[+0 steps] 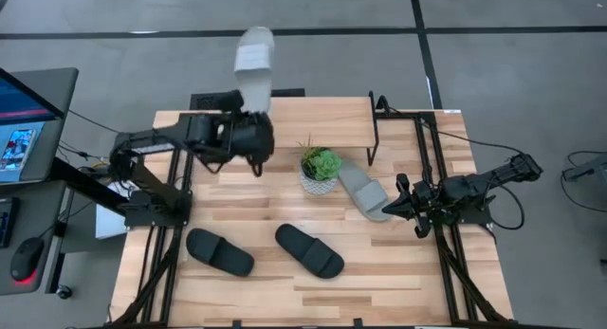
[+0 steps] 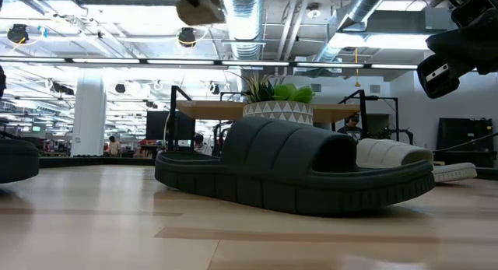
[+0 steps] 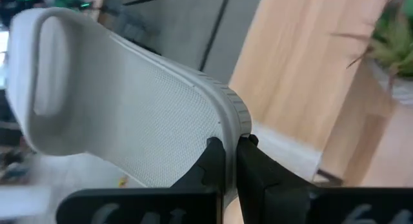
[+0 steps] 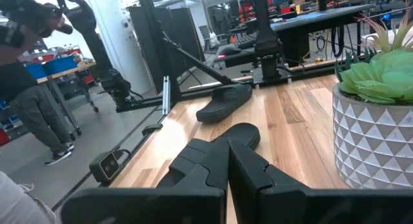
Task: Pick and place slides into the shelf
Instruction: Put the left gray slide on the shelf
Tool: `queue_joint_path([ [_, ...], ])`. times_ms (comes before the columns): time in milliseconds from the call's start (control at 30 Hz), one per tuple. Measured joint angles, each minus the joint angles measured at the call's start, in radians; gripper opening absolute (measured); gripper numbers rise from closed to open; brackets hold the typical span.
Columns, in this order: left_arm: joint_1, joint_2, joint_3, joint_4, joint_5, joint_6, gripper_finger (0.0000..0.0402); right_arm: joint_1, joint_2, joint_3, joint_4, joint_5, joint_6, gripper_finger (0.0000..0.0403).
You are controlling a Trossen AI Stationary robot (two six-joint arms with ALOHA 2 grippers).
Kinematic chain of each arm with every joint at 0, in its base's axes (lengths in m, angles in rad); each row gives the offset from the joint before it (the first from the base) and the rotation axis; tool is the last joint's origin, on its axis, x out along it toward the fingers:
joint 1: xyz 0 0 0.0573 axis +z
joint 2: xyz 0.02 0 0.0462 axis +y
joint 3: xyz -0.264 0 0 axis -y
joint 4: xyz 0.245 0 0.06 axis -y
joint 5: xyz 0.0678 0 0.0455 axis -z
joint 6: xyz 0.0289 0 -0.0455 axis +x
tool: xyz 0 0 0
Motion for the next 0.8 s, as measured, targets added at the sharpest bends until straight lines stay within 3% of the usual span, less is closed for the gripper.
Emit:
queue_joint_path([
  [233, 0.133, 0.030, 0.000, 0.247, 0.150, 0.243, 0.0000, 0.000, 0.000, 0.000, 0.000, 0.000, 0.000, 0.0000],
  [467, 0.225, 0.052, -0.078, 0.265, 0.262, 0.266, 0.0000, 0.000, 0.000, 0.000, 0.000, 0.000, 0.000, 0.0000],
  [800, 0.211, 0.050, -0.338, 0.427, 0.379, 0.214, 0.0001, 0.000, 0.000, 0.000, 0.000, 0.000, 0.000, 0.0000],
])
